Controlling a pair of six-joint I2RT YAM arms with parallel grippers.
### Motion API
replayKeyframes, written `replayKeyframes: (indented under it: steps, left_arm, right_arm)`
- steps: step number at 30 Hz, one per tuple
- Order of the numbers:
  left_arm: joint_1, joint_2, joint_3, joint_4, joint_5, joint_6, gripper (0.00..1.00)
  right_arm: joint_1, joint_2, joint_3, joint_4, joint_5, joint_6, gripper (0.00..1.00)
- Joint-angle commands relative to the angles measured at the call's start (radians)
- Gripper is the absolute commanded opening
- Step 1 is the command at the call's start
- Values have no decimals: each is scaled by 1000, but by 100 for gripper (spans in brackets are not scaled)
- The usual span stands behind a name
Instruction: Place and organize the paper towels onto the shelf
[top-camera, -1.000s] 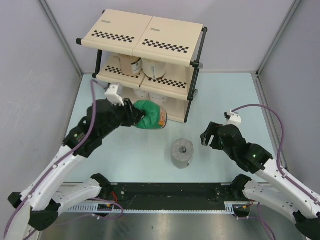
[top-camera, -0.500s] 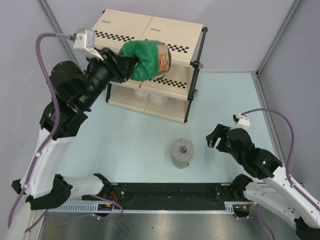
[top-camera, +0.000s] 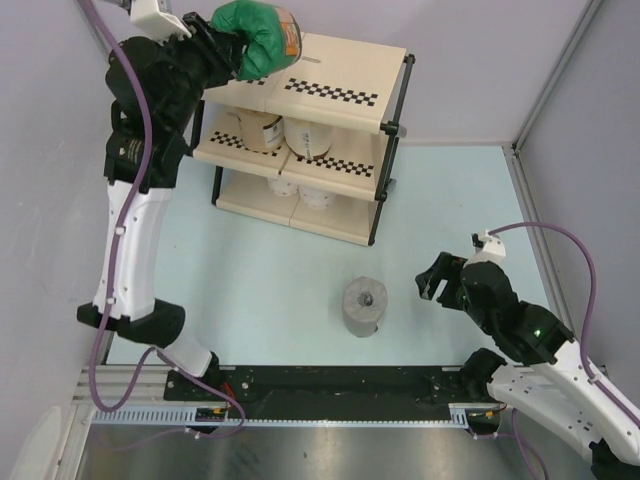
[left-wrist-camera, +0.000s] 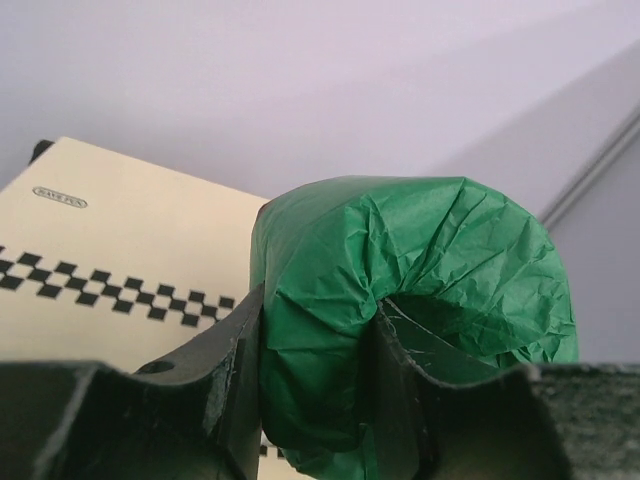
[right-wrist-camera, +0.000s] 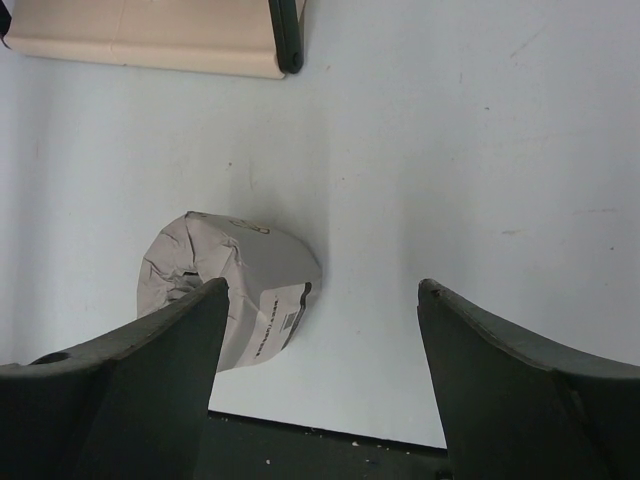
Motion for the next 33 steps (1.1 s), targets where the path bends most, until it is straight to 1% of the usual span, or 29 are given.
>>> replayKeyframes:
  steps: [1,8,18,24,32,33]
  left_arm:
    - [47,65,142,77,39,-26,36]
    - [110,162,150,101,42,-30,36]
    - [120,165,146,78,-44,26,36]
    - [121,159,143,57,-107,63,36]
    - [121,171,137,52,-118,72,37]
    - [121,171,137,52,-116,73,39]
  right_arm:
    - [-2,-19,3,-6,-3,15,81]
    - [-2,-4,3,-7,3,18,81]
    - [-2,15,-1,1,5,15,81]
    - [-2,-7,-1,-3,1,19,81]
    - [2,-11,0,-6,-2,22,81]
    - [4,-10,0,-6,0,21,81]
